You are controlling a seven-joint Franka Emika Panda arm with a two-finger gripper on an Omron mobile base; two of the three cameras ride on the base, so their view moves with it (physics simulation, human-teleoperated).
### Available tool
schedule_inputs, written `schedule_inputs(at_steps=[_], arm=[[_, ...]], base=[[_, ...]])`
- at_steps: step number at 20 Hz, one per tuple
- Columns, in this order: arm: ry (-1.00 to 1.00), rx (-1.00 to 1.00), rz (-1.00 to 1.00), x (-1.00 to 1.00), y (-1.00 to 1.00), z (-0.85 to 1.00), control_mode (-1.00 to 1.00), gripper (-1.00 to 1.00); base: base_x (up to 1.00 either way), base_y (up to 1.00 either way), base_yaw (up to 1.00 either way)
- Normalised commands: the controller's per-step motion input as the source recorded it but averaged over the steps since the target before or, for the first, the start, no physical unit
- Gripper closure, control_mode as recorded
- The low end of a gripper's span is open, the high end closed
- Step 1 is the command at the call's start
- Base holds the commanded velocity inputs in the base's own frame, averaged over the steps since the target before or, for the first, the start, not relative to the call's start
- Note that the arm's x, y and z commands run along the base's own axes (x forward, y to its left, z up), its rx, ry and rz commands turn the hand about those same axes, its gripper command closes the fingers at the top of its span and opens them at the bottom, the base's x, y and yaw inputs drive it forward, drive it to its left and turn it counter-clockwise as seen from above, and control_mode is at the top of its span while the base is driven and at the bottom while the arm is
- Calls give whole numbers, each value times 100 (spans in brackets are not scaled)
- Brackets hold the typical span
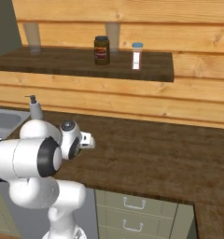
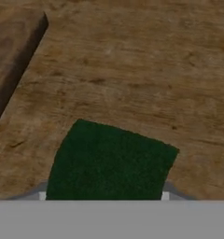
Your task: Pick up the sponge from the counter and clean the cutting board by briefly scrubbing or pressing down on the cutting board. Once finished, release the sponge.
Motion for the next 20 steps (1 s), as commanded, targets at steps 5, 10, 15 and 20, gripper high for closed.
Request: schedule_inputs(at_steps=[5, 10, 15, 20], arm=[[0, 7, 0, -2, -55, 15, -100, -100], [0, 16, 3, -2, -51, 52, -100, -100], [-13, -1, 9, -50, 0, 72, -100, -100], [-12, 0, 2, -81, 0, 87, -100, -100]], base=[[0, 0, 0], [0, 0, 0], [0, 0, 0], [0, 0, 0]])
